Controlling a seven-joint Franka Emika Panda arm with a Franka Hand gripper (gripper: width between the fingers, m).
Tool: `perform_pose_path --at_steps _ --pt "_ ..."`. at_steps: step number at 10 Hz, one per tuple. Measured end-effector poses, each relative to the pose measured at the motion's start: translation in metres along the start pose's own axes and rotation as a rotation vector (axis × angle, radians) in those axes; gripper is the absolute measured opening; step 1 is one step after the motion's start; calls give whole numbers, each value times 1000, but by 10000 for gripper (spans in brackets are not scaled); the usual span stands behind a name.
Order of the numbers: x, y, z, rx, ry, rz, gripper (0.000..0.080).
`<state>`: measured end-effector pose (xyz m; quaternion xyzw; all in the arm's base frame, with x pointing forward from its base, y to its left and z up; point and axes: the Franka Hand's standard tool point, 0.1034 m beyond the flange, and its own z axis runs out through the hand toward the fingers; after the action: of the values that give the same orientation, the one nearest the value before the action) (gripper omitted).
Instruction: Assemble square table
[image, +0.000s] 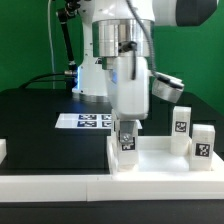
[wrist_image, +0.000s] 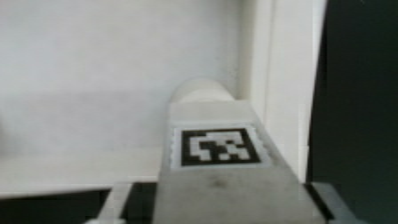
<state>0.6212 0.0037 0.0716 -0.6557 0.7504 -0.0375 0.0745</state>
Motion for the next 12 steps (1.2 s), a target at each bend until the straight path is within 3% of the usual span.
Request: perform_pose_path --at_steps 2,5,7,8,10,12 --pt "-4 0 1 25 -15 213 287" --pt "-6 0 1 24 -16 291 288" --pt "-7 -1 -2 3 -18 95 525" --pt "-11 -1 -5 4 -11 -28 610" --pt "-15 0 -4 -3 24 -347 642" --pt "-12 0 -4 -4 25 -418 648"
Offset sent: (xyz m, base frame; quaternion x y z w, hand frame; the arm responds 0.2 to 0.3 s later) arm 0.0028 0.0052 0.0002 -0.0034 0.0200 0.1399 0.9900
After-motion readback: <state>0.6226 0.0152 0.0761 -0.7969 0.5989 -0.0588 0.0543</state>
